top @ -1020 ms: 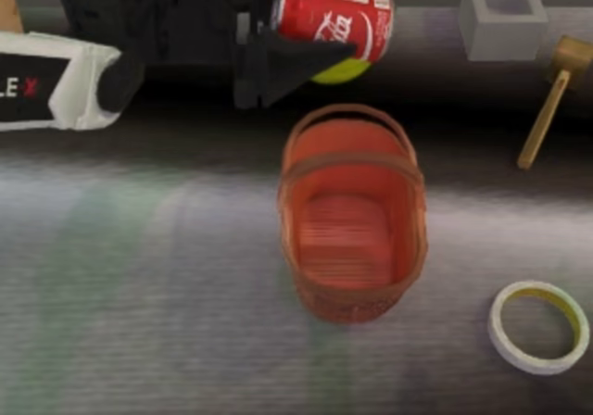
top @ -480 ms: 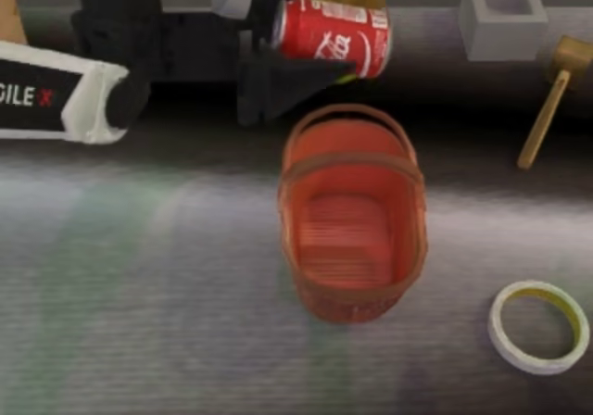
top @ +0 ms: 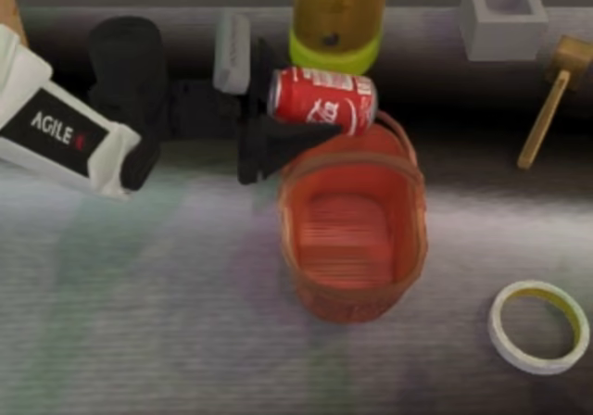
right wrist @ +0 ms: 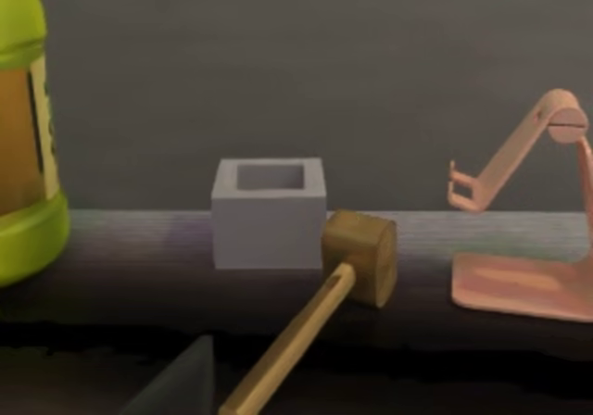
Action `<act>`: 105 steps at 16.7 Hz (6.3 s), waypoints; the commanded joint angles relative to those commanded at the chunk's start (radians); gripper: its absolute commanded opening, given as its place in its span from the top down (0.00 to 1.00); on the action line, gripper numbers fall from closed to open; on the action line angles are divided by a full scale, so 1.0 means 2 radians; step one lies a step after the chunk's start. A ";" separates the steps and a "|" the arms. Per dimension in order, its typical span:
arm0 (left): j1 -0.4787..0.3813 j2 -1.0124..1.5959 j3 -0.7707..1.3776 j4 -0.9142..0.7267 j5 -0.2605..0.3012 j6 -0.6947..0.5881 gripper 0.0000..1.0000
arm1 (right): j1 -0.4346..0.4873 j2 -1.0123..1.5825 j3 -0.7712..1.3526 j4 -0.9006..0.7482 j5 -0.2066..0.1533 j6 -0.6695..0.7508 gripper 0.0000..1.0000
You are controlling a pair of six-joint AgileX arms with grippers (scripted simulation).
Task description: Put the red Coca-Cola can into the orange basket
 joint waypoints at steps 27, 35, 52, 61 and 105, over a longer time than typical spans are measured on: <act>-0.001 -0.004 -0.003 -0.004 -0.003 -0.001 0.00 | 0.002 0.005 0.004 -0.005 0.000 -0.003 0.00; 0.036 -0.188 -0.118 -0.126 -0.128 -0.044 0.00 | 0.076 0.229 0.217 -0.189 0.000 -0.117 0.00; 0.155 -1.025 -0.509 -0.484 -0.570 -0.032 0.00 | 0.314 1.049 1.070 -0.724 0.005 -0.484 0.00; 0.167 -1.115 -0.567 -0.529 -0.628 -0.021 0.00 | 0.342 1.142 1.154 -0.797 0.002 -0.526 0.00; 0.167 -1.115 -0.567 -0.529 -0.628 -0.021 0.00 | 0.343 1.128 1.092 -0.748 0.002 -0.525 1.00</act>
